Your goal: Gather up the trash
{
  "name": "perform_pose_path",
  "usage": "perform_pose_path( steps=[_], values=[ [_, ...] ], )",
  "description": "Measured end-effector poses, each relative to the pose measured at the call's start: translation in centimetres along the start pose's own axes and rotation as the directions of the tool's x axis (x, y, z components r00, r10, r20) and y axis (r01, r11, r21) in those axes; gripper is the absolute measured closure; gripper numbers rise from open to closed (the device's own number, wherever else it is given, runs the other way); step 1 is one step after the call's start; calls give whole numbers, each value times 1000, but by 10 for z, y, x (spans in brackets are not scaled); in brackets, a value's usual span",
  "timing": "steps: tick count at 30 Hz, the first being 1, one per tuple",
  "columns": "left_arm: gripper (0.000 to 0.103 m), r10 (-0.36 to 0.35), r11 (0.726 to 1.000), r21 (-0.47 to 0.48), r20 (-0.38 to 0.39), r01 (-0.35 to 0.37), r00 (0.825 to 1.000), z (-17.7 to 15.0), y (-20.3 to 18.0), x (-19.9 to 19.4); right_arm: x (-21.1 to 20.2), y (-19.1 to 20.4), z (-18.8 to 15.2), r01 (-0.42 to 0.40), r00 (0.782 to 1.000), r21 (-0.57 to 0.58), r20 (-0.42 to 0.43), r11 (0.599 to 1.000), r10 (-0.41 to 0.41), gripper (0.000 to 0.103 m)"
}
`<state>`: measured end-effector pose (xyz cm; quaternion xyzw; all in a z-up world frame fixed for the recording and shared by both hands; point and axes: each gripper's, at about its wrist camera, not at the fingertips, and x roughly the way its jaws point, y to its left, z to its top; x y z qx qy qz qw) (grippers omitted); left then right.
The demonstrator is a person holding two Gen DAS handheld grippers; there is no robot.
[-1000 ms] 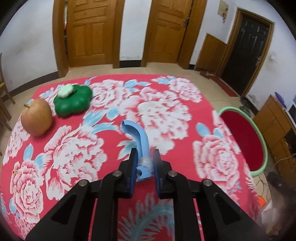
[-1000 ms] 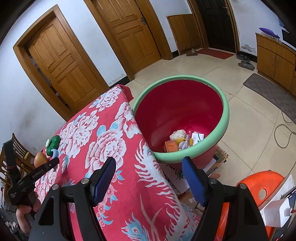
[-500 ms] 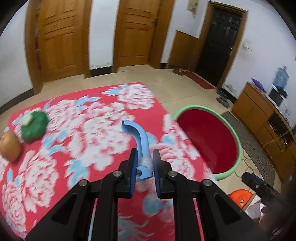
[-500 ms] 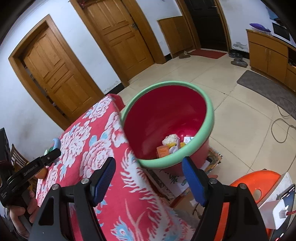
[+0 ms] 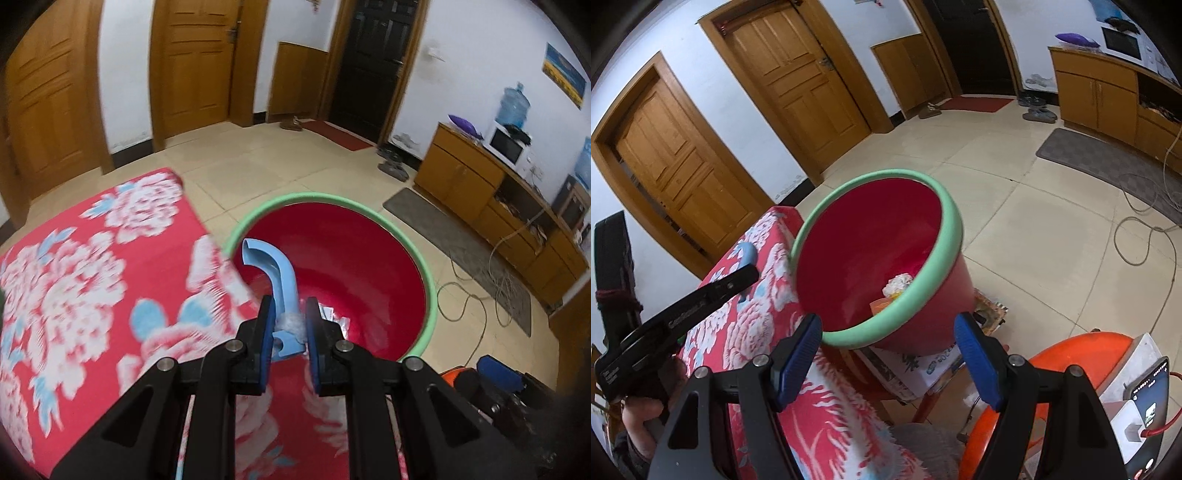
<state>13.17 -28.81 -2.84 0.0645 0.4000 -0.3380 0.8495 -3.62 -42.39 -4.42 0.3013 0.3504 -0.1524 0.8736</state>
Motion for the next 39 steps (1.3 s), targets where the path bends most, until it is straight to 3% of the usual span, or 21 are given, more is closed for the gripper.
perform_pose_path(
  steps=[6, 11, 19, 32, 37, 39],
  values=[
    [87, -3, 999, 34, -23, 4, 1000, 7, -10, 23, 0, -12, 1, 5, 1000, 27, 3, 1000, -5, 27],
    [58, 2, 1000, -7, -25, -2, 1000, 4, -7, 22, 2, -13, 1, 6, 1000, 33, 1, 999, -6, 27],
    [45, 58, 997, -53, 3, -57, 998, -4, 5, -4, -4, -6, -1, -10, 1000, 13, 8, 1000, 10, 27],
    [41, 177, 972, -167, 56, -166, 983, -35, 46, -81, -34, 27, -11, -61, 997, -80, 38, 995, 65, 27],
    [39, 248, 950, -211, 72, -228, 966, -55, 61, -119, -50, 47, -19, -92, 994, -127, 51, 988, 99, 27],
    [39, 300, 931, -241, 77, -274, 951, -63, 67, -136, -56, 54, -22, -103, 992, -149, 52, 983, 112, 27]
  ],
)
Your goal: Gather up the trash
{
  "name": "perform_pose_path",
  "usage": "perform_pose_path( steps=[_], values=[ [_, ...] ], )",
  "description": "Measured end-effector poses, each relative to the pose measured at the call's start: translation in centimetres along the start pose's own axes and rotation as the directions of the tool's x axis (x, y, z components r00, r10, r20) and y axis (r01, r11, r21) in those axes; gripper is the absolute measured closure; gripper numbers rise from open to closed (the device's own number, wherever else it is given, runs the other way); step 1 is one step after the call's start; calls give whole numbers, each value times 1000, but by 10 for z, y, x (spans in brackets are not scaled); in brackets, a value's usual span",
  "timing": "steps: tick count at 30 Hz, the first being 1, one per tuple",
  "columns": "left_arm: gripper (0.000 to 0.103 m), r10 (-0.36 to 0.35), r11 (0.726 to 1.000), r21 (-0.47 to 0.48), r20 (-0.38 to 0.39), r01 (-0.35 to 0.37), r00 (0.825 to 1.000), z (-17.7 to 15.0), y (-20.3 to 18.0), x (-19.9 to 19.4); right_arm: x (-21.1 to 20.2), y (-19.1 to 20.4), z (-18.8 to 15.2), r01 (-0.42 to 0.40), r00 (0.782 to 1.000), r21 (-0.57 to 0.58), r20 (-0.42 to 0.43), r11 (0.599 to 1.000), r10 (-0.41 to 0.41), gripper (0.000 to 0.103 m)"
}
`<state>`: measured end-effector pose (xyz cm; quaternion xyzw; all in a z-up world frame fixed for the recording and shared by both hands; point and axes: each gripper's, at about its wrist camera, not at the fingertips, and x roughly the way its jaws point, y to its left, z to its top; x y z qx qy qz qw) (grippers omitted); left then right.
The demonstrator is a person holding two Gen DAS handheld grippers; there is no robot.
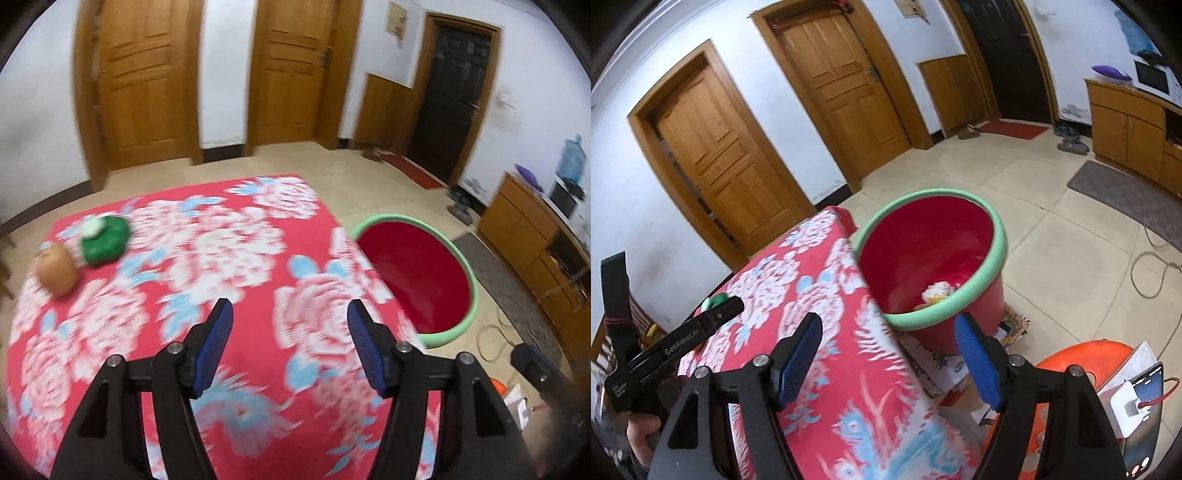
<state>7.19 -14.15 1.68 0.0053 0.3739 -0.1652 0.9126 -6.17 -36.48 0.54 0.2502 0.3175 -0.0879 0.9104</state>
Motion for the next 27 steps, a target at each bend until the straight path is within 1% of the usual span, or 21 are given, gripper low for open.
perform_pose_path(
  steps=[2, 4, 9, 12, 16, 21, 23, 27],
  values=[
    [39, 50, 999, -21, 8, -50, 999, -5, 13, -15, -5, 10, -3, -17, 1000, -21, -2, 1000, 17, 27],
    [39, 81, 996, -43, 3, -81, 997, -9, 26, -28, -11, 22, -6, -37, 999, -45, 0, 998, 37, 27],
    [39, 137, 986, -92, -1, -137, 991, -24, 52, -57, -26, 50, -13, -81, 997, -100, 13, 992, 82, 27],
    [39, 155, 980, -127, 9, -153, 988, -33, 66, -74, -33, 65, -21, -104, 994, -129, 16, 986, 107, 27],
    [39, 201, 971, -136, 24, -196, 979, -47, 78, -97, -38, 84, -32, -132, 991, -171, 1, 976, 135, 27],
    [31, 251, 958, -153, 55, -241, 966, -62, 88, -121, -46, 106, -49, -163, 986, -221, -6, 962, 166, 25],
    [24, 266, 955, -158, 68, -253, 962, -67, 90, -129, -47, 115, -55, -168, 985, -242, -7, 956, 172, 22],
    [22, 280, 950, -169, 85, -263, 956, -73, 95, -139, -48, 128, -67, -168, 985, -278, -5, 946, 174, 17]
  ],
)
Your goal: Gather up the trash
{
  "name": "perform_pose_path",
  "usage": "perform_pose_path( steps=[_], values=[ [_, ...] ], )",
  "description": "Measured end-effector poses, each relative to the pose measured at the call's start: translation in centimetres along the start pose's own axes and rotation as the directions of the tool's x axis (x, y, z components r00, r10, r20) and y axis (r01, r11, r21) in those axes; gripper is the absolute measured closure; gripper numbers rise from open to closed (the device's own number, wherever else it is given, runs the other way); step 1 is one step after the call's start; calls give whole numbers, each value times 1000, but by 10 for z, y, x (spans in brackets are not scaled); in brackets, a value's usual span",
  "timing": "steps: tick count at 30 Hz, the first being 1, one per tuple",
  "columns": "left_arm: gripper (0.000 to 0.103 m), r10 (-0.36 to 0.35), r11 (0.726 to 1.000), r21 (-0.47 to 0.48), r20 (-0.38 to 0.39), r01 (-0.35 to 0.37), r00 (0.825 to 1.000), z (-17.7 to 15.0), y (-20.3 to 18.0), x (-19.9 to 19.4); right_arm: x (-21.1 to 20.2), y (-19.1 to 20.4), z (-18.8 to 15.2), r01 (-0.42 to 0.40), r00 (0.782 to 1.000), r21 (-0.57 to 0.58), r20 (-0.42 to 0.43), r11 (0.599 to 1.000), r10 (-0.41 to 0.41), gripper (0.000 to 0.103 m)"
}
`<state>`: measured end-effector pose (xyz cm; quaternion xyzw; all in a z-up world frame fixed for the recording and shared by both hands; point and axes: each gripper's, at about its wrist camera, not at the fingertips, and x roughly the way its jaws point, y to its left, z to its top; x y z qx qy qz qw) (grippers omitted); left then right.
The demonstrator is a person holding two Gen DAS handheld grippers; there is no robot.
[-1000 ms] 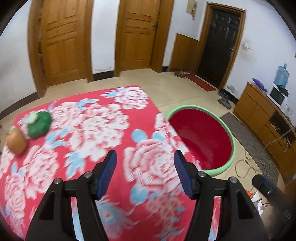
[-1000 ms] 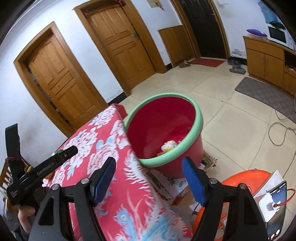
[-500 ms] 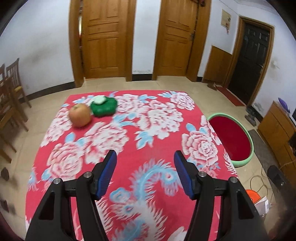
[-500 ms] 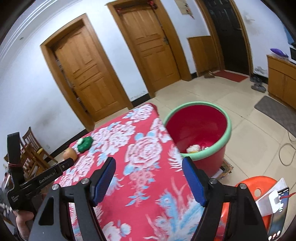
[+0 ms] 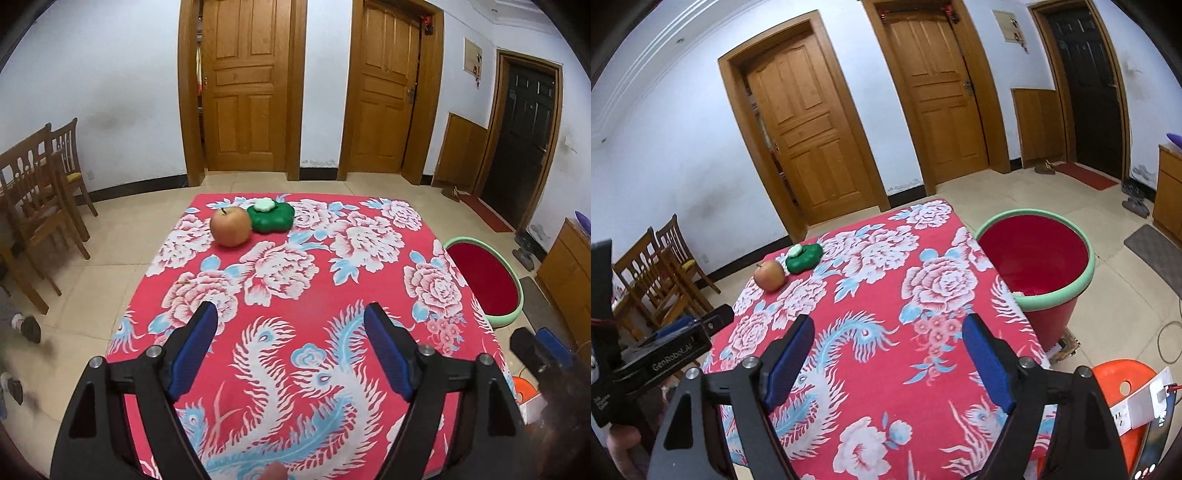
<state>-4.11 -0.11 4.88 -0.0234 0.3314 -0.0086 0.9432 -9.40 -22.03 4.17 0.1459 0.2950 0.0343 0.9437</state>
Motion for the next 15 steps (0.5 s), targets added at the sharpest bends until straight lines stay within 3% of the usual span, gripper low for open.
perform_pose_path(
  steps=[2, 15],
  values=[
    [21, 11, 1000, -4, 4, -11, 1000, -2, 3, -1, 2, 4, -3, -2, 1000, -8, -3, 1000, 2, 13],
    [21, 44, 999, -24, -14, -44, 999, -12, 12, 8, 13, 3, -11, 40, 999, -4, -17, 999, -40, 11]
  ],
)
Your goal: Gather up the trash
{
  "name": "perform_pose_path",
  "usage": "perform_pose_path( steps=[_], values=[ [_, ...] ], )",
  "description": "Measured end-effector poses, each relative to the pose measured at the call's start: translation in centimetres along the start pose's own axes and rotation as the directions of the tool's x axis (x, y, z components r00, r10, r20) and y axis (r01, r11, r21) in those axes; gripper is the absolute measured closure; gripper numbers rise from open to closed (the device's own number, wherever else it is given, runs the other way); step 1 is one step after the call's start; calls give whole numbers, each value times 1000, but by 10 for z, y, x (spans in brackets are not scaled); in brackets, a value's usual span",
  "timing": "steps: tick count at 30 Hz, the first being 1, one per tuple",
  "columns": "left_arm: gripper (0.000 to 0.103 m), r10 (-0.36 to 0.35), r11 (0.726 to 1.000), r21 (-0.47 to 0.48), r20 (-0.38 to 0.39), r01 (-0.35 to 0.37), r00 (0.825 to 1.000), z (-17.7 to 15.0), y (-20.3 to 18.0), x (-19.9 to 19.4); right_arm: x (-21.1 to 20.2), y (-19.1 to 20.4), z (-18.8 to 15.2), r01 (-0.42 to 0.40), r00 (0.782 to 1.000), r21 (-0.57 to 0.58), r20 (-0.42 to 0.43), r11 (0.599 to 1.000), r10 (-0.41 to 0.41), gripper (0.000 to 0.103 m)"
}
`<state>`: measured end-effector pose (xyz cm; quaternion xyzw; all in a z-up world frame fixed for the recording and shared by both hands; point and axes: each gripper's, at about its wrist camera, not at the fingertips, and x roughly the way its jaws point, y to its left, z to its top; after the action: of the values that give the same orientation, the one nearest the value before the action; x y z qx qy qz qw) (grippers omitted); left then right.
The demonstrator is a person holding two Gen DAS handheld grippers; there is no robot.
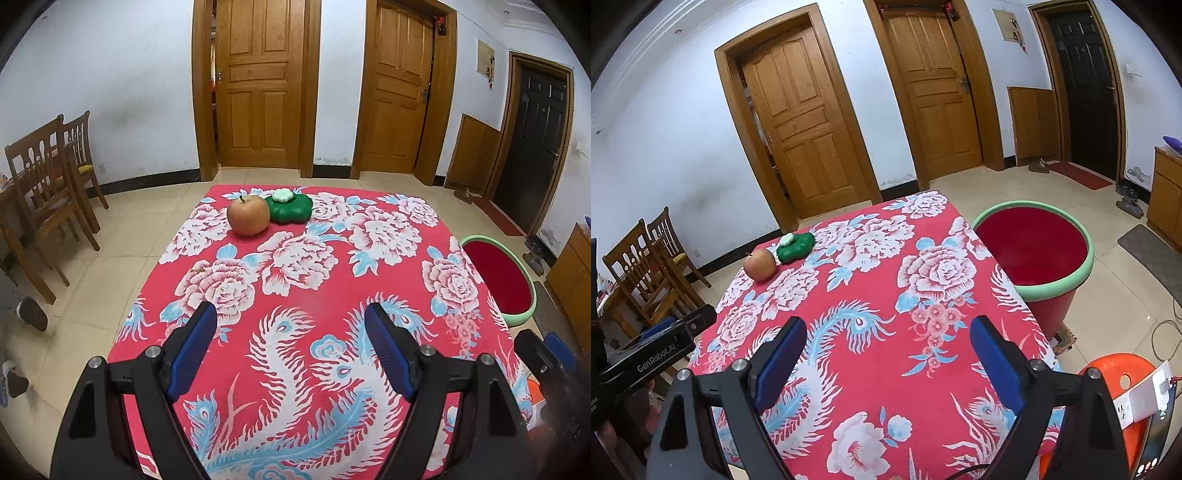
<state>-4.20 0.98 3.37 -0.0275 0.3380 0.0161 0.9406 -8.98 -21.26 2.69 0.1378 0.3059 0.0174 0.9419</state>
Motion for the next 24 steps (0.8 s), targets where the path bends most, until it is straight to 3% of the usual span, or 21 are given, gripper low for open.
perform_pose_path(
  steps=[24],
  values=[
    [21, -8, 1000, 15, -7, 8, 1000, -2, -6, 3, 2, -3, -1, 2, 1000, 2, -7, 1000, -2, 11]
  ],
)
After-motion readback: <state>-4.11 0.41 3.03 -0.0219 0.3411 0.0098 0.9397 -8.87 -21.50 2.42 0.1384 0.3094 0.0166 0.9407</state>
